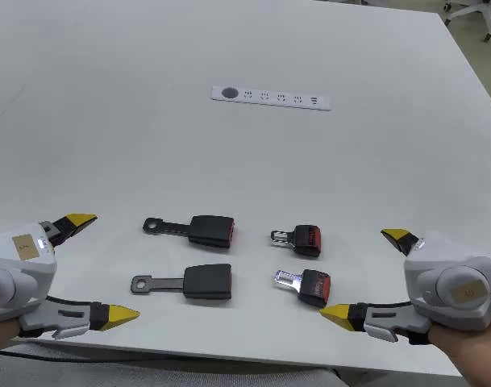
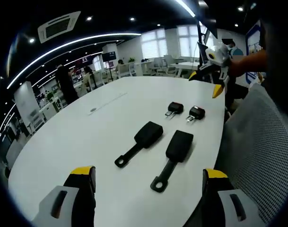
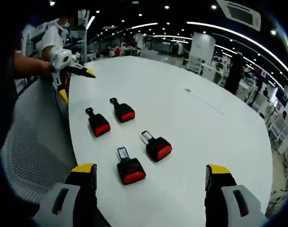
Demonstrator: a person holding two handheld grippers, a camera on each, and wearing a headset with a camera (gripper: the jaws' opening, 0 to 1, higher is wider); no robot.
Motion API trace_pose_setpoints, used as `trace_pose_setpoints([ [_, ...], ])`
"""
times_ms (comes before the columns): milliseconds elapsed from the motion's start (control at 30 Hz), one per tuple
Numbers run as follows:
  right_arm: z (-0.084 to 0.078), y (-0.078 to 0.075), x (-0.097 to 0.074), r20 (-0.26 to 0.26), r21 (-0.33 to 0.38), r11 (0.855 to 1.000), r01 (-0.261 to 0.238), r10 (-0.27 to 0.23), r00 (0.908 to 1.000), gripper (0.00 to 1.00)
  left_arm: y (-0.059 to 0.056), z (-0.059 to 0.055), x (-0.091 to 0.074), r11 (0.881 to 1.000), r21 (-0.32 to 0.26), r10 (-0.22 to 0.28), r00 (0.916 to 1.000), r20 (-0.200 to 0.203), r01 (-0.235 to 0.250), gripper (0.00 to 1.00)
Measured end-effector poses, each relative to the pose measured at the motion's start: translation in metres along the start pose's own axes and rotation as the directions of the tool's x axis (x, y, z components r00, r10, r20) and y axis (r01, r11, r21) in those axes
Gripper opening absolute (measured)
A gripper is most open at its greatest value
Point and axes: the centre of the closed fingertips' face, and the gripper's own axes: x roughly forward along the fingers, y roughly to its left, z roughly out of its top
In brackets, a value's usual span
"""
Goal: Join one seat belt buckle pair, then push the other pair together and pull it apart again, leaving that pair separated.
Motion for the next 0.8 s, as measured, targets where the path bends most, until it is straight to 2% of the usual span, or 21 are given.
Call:
trace_pose_setpoints([
  [300,-0.001,0.006,0.000,-0.007,0.011,1.000,-0.001,0.001,1.0000,0.99,-0.001,-0.001,0.000,1.000,-0.001,-0.002,1.0000,-0.005,0.002,1.00],
  [567,0.007,-0.006,-0.002,0.002,-0.009,1.000,0.023,-0.023,0.9997,0.99,0.000,-0.003,0.000,1.000,-0.005,0.001,1.0000,-0.005,-0.001,1.00],
  [667,0.007,-0.002,0.000,-0.013,0.004,1.000,0.003,-0.003,0.9999,0.99,-0.002,-0.003,0.001,1.000,0.000,-0.006,0.9999,-0.009,0.006,1.00],
  [800,0.009,0.000,-0.001,-0.012,-0.014,1.000,0.004,-0.004,0.9999,0.99,-0.003,-0.003,0.000,1.000,0.003,-0.006,0.9999,-0.010,0.006,1.00],
])
